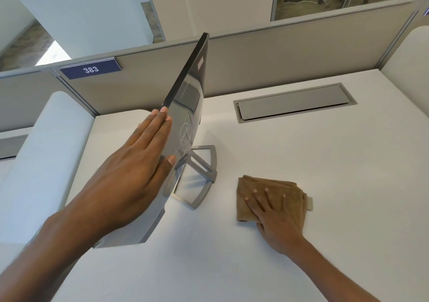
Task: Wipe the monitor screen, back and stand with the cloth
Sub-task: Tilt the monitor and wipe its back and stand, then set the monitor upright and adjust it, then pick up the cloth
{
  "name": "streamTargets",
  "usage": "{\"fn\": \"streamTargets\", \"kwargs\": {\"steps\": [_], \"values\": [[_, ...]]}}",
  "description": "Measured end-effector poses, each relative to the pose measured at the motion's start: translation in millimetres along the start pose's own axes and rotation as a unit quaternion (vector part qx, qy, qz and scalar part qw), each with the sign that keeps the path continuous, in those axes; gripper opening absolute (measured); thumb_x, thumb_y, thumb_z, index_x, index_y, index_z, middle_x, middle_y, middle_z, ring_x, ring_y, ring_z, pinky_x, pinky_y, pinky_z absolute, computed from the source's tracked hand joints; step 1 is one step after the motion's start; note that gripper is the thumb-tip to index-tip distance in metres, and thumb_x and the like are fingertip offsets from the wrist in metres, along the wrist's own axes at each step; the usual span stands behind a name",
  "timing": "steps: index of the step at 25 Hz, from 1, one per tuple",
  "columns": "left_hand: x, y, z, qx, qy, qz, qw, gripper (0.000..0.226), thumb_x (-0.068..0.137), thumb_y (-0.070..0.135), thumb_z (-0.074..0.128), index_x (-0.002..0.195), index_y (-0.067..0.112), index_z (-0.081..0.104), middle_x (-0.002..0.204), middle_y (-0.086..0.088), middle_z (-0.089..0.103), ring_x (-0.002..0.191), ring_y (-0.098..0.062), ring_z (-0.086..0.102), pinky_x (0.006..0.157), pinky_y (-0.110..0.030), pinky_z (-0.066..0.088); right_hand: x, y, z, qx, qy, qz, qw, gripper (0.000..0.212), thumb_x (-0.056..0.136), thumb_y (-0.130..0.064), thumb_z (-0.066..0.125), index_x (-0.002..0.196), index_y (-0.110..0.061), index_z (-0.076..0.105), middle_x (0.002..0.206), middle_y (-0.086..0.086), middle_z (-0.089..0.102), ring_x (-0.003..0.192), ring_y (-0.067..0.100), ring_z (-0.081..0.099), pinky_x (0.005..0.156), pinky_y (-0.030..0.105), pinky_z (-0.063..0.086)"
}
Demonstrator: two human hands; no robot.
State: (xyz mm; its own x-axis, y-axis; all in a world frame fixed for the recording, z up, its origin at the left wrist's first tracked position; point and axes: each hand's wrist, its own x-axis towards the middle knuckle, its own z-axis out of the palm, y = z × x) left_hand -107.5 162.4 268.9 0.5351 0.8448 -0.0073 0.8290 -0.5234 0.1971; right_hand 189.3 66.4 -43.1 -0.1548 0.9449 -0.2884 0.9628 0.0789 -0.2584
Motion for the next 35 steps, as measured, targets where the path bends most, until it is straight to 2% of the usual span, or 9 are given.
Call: {"fn": "streamTargets", "kwargs": {"steps": [2,4,7,16,21,25,27,30,35], "values": [[0.3,0.5,-0.1,0.009,-0.003,-0.003,1.000,0.074,0.100,0.064,0.012,0.163,0.033,-0.011,0.170,0.022,-0.020,0.154,0.006,-0.021,0.122,-0.018,-0.004,-1.7,1.4,9.3,-0.028,0.007,-0.011,1.000,0.073,0.099,-0.058,0.035,0.165,-0.034,0.018,0.175,-0.002,0.004,0.162,0.032,0.009,0.124,0.069,0.005],[0.2,0.1,0.0,0.011,-0.006,-0.008,1.000,0.075,0.100,0.062,0.013,0.164,0.032,-0.010,0.170,0.021,-0.019,0.154,0.006,-0.021,0.122,-0.019,-0.004,7.3,1.3,7.7,0.024,0.053,0.000,0.998,0.068,0.104,-0.061,0.018,0.166,-0.034,0.008,0.173,-0.009,-0.006,0.162,0.018,-0.008,0.128,0.054,-0.009],[1.3,0.3,-0.2,0.017,-0.004,-0.005,1.000,0.075,0.101,0.060,0.014,0.166,0.029,-0.007,0.171,0.019,-0.017,0.154,0.006,-0.020,0.123,-0.019,-0.004,24.9,6.3,10.3,-0.009,0.090,-0.008,0.996,0.063,0.108,-0.046,0.017,0.167,-0.025,0.014,0.174,-0.005,0.002,0.162,0.017,0.003,0.129,0.045,-0.004],[3.2,4.9,-3.0,-0.003,-0.023,-0.020,1.000,0.079,0.097,0.062,0.013,0.165,0.029,-0.008,0.170,0.018,-0.019,0.154,0.005,-0.022,0.122,-0.017,-0.007,15.2,2.3,31.9,0.006,0.116,0.081,0.990,0.062,0.108,-0.038,0.019,0.167,-0.020,0.013,0.176,0.000,0.005,0.163,0.022,0.001,0.129,0.052,0.005],[3.3,4.9,-3.9,-0.007,-0.024,-0.017,1.000,0.082,0.096,0.063,0.012,0.166,0.025,-0.006,0.171,0.015,-0.018,0.156,0.002,-0.020,0.124,-0.019,-0.006,-12.8,18.3,39.0,-0.028,0.108,0.002,0.994,0.061,0.109,-0.039,0.021,0.168,-0.023,0.011,0.176,-0.005,0.002,0.163,0.017,-0.002,0.129,0.050,0.005],[3.6,1.1,-2.6,-0.018,-0.024,-0.012,0.999,0.075,0.104,0.060,0.016,0.167,0.023,-0.004,0.172,0.013,-0.016,0.157,-0.001,-0.018,0.126,-0.022,-0.004,-18.5,19.5,35.7,-0.018,0.082,-0.005,0.996,0.062,0.109,-0.045,0.016,0.167,-0.027,0.006,0.175,-0.010,-0.006,0.162,0.014,-0.006,0.129,0.047,-0.003],[4.2,-1.7,-2.6,-0.058,-0.018,-0.011,0.998,0.072,0.107,0.048,0.031,0.167,0.025,0.000,0.173,0.016,-0.012,0.157,0.001,-0.014,0.127,-0.023,0.000,-16.6,9.7,30.7,0.046,0.082,0.017,0.995,0.063,0.107,-0.049,0.014,0.166,-0.030,0.003,0.173,-0.013,-0.009,0.161,0.009,-0.011,0.130,0.043,-0.006],[2.8,-6.6,-5.2,-0.206,-0.001,-0.030,0.978,0.066,0.109,0.036,0.047,0.167,0.035,0.015,0.170,0.029,0.004,0.155,0.011,0.003,0.120,-0.014,0.010,-11.6,-20.2,23.6,0.130,0.138,0.029,0.981,0.062,0.109,-0.043,0.035,0.166,-0.026,0.019,0.174,-0.011,0.006,0.162,0.010,0.002,0.132,0.042,0.007],[1.8,-18.8,-7.4,-0.419,0.034,-0.090,0.903,0.048,0.105,0.047,0.041,0.153,0.046,0.047,0.157,0.035,0.040,0.143,0.012,0.036,0.112,-0.019,0.028,14.0,-77.9,-2.1,0.218,0.239,0.004,0.946,0.057,0.107,-0.043,0.042,0.161,-0.026,0.034,0.169,-0.010,0.030,0.157,0.009,0.022,0.130,0.041,0.020]]}}
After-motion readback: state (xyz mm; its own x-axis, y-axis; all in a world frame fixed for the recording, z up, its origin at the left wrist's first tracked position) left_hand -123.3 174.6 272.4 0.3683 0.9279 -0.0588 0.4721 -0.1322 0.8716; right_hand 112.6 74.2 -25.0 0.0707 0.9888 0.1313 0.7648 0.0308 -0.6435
